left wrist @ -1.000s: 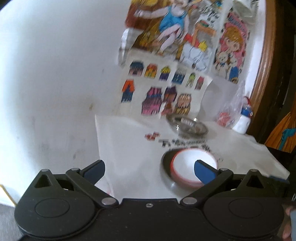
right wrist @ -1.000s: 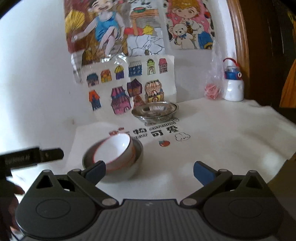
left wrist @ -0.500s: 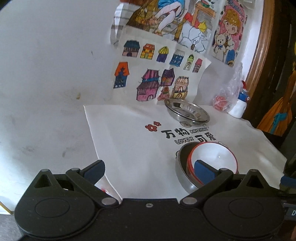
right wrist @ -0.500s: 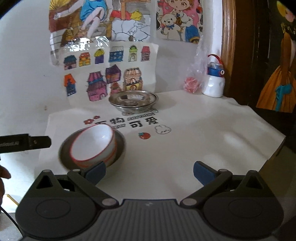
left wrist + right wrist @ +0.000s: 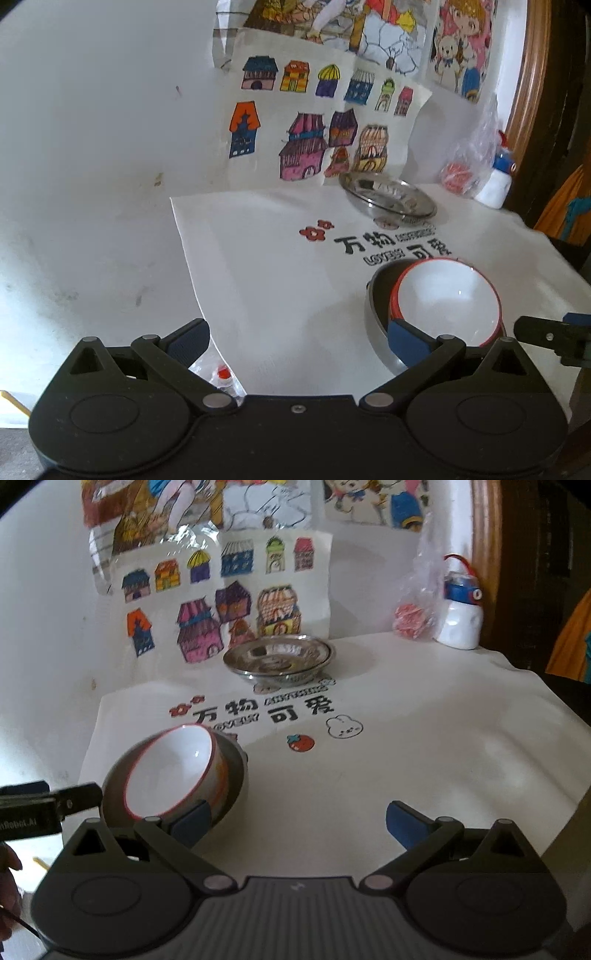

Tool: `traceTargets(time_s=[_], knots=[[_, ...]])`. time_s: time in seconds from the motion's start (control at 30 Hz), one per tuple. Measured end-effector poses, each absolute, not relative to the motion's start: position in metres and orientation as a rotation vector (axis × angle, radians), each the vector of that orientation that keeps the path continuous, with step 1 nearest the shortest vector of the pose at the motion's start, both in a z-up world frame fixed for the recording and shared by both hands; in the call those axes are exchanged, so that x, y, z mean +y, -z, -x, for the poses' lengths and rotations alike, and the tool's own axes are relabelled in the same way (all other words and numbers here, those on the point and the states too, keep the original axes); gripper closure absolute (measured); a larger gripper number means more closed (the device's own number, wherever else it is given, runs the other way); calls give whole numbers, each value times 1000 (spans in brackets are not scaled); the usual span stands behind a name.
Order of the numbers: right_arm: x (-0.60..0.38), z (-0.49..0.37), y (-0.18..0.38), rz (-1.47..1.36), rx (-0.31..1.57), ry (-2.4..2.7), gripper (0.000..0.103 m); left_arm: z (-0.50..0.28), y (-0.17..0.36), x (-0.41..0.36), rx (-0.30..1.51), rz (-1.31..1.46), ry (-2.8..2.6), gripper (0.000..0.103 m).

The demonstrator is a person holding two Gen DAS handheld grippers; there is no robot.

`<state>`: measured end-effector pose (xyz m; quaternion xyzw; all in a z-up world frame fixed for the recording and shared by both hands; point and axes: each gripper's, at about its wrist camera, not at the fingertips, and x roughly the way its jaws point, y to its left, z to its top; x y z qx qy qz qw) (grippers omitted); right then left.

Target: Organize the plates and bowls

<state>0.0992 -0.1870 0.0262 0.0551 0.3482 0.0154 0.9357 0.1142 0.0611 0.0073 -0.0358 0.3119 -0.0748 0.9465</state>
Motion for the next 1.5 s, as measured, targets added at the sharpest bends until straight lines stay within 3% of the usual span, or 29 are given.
traceTargets(time_s=[1.2,1.5], knots=[[-181,-111,-20,-89,713,-14,0,-127,-4,38,693,90,124,1],[-179,-114,-17,-85,725,-19,0,-130,-4,43,723,110,115,15]])
